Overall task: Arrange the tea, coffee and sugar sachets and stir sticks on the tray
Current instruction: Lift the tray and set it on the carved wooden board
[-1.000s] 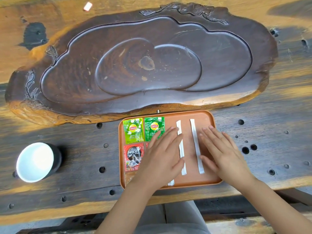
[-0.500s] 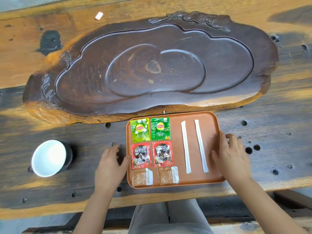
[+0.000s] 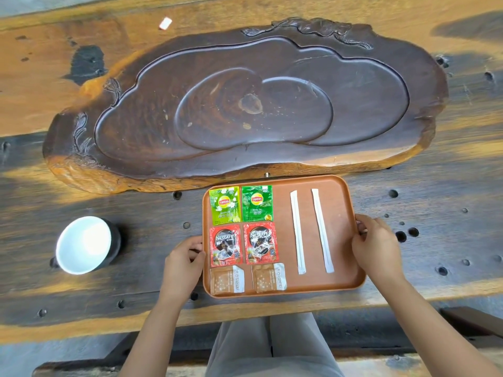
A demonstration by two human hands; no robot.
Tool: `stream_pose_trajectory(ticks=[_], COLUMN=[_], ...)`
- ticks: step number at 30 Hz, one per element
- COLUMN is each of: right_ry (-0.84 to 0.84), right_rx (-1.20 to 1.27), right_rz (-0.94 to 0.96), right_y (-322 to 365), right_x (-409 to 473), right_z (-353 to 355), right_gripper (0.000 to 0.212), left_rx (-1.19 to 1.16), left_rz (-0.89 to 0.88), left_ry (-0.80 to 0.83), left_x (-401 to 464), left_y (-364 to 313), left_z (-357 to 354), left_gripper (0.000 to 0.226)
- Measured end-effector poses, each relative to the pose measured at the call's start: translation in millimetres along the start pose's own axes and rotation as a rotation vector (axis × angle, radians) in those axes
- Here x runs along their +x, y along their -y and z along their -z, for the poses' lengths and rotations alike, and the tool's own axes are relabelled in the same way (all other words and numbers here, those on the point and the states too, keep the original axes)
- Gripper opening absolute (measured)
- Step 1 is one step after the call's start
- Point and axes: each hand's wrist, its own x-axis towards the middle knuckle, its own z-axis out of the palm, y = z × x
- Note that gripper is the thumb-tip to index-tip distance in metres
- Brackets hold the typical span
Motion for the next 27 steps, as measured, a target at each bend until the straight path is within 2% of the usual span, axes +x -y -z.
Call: stream_pose_trajectory(ticks=[15,19,27], right_ry=[0.0,-0.038,-0.105], right_rx=[0.193,0.24,0.181], right_rz=[0.042,0.086,0.23], right_y=[41.5,68.3,139.8], right_x=[-7.1,20.3,112.1], right_z=[31.5,44.8,76.0], right_gripper=[0.043,0.045,0.041], left_rx=[-0.053,-0.124,-0.214], left_rz=[-0.161,-0.219,-0.309], left_ry=[-0.171,-0.176,-0.132], left_x=[-2.6,23.3,115.5], left_y=[-11.7,-34.9,-91.4], left_z=[59.2,80.2,115.5], left_gripper=[0.034,0.039,0.047])
